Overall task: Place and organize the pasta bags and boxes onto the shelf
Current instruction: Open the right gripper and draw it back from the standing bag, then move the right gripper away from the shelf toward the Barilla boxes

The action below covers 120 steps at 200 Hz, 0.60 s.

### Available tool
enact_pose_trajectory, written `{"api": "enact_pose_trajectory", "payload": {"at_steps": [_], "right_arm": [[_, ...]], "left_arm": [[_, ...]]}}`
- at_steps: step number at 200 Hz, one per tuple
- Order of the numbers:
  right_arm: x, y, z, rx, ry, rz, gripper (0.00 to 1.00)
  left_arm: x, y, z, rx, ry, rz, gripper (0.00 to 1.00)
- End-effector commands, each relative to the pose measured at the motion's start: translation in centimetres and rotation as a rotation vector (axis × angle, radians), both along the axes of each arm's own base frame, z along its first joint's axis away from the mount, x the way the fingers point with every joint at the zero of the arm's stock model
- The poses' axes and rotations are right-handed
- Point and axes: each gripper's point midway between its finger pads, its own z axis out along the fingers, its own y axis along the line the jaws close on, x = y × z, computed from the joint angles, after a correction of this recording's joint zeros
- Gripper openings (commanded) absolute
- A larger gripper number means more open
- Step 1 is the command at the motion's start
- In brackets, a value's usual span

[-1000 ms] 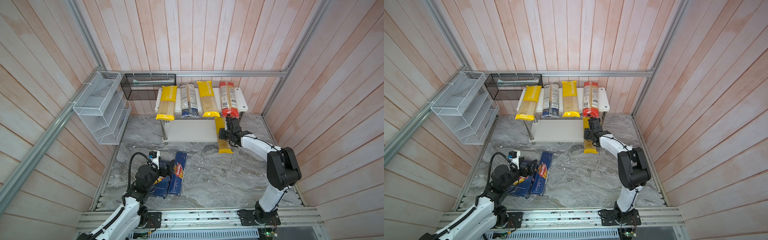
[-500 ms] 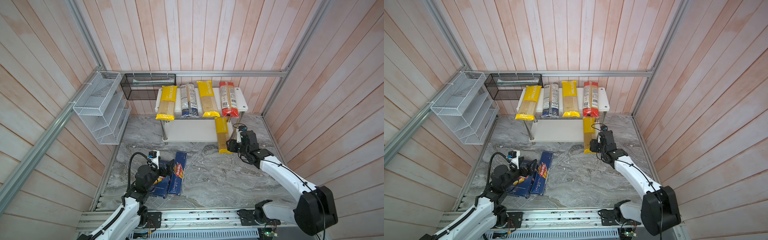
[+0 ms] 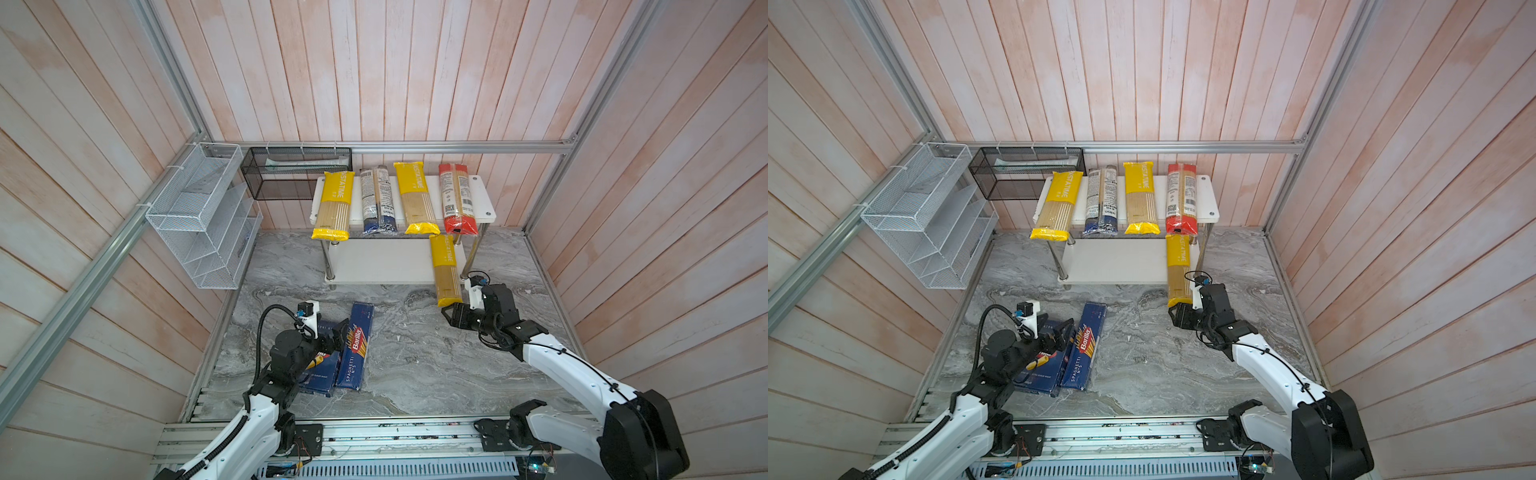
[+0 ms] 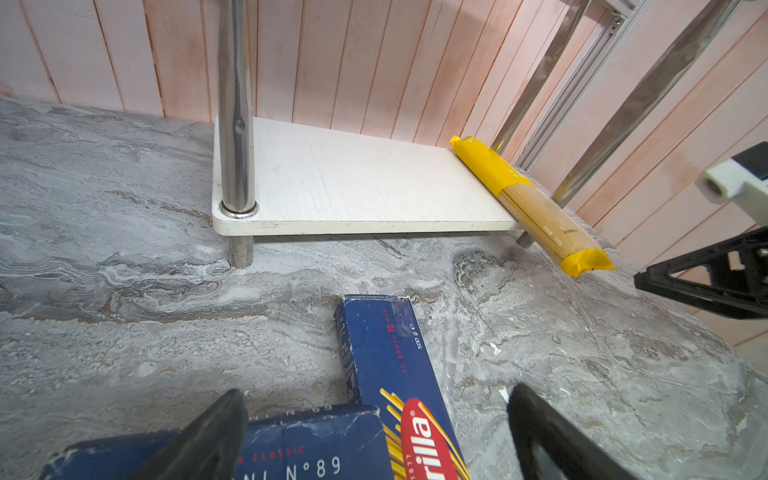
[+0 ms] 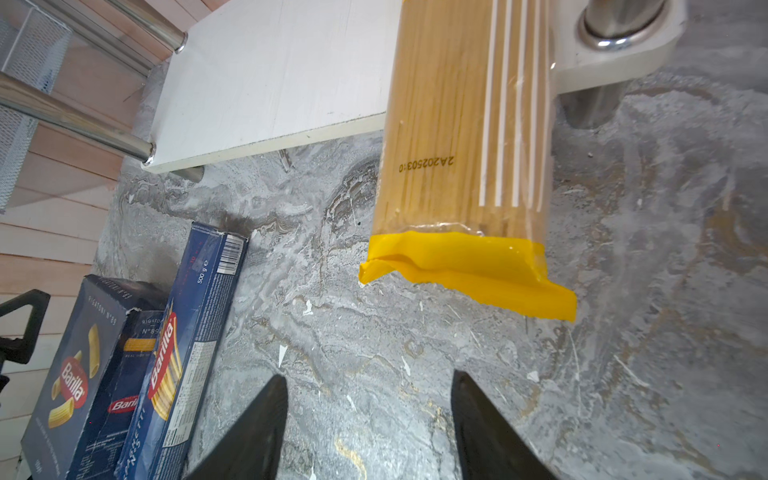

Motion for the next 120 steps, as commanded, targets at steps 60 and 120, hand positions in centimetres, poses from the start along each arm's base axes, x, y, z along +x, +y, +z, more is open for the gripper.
{"api": "enact_pose_trajectory", "payload": {"at_steps": [60, 120], "right_arm": [[1.9, 1.5, -0.9, 0.051, -0.025, 0.024, 0.64], [3.6, 1.8, -0.5, 0.069, -0.064, 0.012, 0.65]], "left_arm": [[0.5, 0.0, 1.5, -0.014, -0.037, 0.012, 1.0], [0.3, 0.0, 1.7, -0.017, -0.049, 0.008, 1.0]]}}
